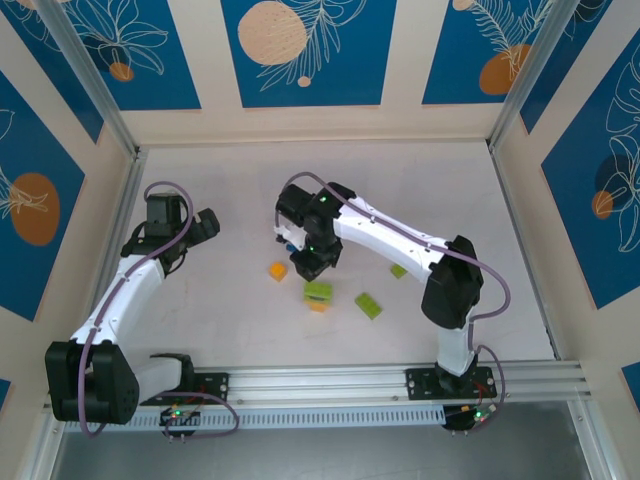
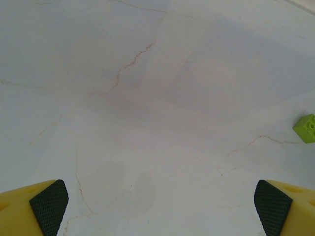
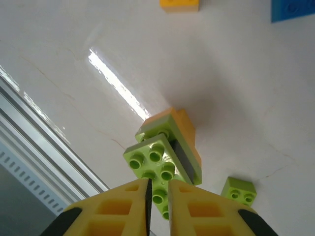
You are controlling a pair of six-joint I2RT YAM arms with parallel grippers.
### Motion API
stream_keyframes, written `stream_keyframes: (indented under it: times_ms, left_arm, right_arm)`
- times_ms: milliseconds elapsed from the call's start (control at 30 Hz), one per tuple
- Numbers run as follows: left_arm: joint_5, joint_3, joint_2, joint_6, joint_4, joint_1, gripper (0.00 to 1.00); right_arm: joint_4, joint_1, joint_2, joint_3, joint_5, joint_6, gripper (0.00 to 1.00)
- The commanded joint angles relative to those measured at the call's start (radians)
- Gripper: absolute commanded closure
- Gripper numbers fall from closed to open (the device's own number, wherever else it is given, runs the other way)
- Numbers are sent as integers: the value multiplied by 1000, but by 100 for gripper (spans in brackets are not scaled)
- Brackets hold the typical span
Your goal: Assemble a carrot with lego
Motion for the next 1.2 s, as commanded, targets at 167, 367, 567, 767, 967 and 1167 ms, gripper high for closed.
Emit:
stream_keyframes:
  times_ms: [167, 367, 567, 767, 967, 1167]
  left_arm:
    - [155, -58, -69, 21, 108, 8, 0]
    - [489, -294, -196, -118, 599, 5, 0]
    - [651, -396, -226, -93, 885, -39, 1]
    - [674, -427, -259, -7, 929, -124, 1]
    - [626, -403, -277, 63, 828, -181, 1]
    - [622, -384, -269, 78, 796, -190, 0]
  right_arm:
    - [-4, -29, -144, -21, 240, 112, 49]
    - [224, -210, -360, -457, 312, 373, 27]
    - [383, -371, -448, -743, 259, 536, 23]
    - [497, -409, -390, -850, 307, 425, 22]
    - [554, -520, -394, -870, 235, 448, 23]
    - [580, -575, -323, -854, 132, 420, 25]
